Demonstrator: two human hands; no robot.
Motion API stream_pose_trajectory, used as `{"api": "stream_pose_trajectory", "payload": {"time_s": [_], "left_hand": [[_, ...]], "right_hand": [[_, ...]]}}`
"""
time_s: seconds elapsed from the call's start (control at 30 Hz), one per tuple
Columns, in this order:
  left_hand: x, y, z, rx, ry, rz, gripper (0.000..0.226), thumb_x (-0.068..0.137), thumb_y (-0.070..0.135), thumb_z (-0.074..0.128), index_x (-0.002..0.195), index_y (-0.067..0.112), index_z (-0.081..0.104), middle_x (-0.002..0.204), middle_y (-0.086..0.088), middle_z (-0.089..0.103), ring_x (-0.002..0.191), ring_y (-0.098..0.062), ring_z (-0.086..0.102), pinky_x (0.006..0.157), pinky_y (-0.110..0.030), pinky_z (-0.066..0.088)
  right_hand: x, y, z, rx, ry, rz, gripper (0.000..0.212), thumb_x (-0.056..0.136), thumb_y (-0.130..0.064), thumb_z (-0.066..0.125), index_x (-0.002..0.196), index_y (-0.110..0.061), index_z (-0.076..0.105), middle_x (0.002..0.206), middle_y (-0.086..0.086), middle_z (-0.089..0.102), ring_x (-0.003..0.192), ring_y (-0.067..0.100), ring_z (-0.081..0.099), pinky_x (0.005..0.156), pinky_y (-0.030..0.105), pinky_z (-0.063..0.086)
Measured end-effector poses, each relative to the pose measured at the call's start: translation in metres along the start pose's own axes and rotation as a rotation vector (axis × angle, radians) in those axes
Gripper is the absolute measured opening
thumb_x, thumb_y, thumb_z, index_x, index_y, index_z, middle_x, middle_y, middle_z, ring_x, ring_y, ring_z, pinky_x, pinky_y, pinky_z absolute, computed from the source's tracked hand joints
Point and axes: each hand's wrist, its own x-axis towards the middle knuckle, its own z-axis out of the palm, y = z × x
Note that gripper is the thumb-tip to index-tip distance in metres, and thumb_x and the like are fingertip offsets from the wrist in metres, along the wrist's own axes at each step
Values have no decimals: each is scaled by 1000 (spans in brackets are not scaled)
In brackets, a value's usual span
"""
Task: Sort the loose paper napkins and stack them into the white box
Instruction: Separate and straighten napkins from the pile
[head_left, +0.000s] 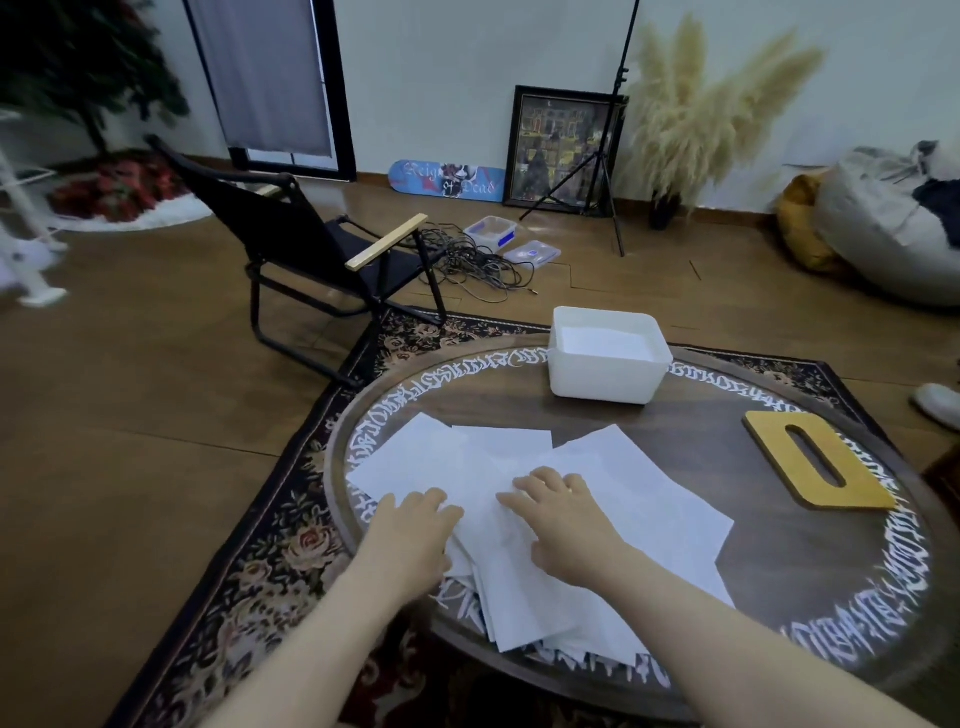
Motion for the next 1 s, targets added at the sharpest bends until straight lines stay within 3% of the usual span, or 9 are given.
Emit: {"api": "stream_pose_trajectory", "payload": {"time_s": [0.1,0.2,0.33,0.43,0.6,0.77,0.87,0.93,1.0], "left_hand": [[1,-2,1,2,10,26,55,95,30,49,146,24,29,154,0,23,139,-21,27,113,-43,16],[4,-3,0,-19,24,31,53,94,30,50,144,24,32,151,1,28,138,-20,28,113,-42,15],[3,-7,3,-54,21,38,52,92,29,52,141,24,35,145,2,35,134,-21,32,111,-42,18],[3,-7,4,-115,42,36,63,91,31,54,147,26,26,150,3,30,138,-19,28,112,-40,17],[6,-1,-3,-252,134,40,66,91,32,56,149,28,25,148,8,33,136,-15,31,111,-35,22],[7,5,-14,-533,286,-32,22,92,33,56,109,24,67,112,7,66,103,-15,58,87,-32,44],[9,6,-15,-785,286,-127,26,89,31,60,70,14,58,68,2,58,70,-22,53,62,-33,38],[11,7,-15,-978,273,-187,29,80,34,65,64,11,55,61,-5,53,63,-27,51,59,-33,36],[11,8,-19,-1160,280,-234,30,73,36,66,76,7,67,73,-10,67,73,-29,63,65,-37,47]], "right_hand": [[15,-4,10,-74,64,-8,66,34,-5,75,98,-22,69,95,-3,66,87,24,65,63,34,49],[24,-8,10,-75,86,10,47,53,-4,66,96,-23,68,89,-7,66,92,22,63,72,35,43],[24,-8,1,71,102,61,37,88,-9,44,115,-24,64,110,-5,66,120,16,44,91,34,20],[20,-10,-6,306,147,153,28,86,-15,47,102,-29,65,108,-6,61,114,8,44,90,26,15],[8,-14,-21,679,109,288,11,85,-23,52,84,-33,58,93,-15,62,96,9,41,92,26,26],[-1,-13,-37,914,81,388,11,77,-24,57,74,-28,66,71,-20,64,84,2,52,89,32,36],[-4,-9,-40,1082,88,411,8,74,-25,58,69,-25,65,70,-13,62,74,12,52,76,28,40],[-7,-7,-44,1219,101,431,11,85,-19,62,77,-12,65,71,-5,57,67,11,49,61,16,38],[-10,-6,-48,1331,107,448,34,91,-29,62,89,5,61,78,7,62,70,9,57,64,12,40]]}}
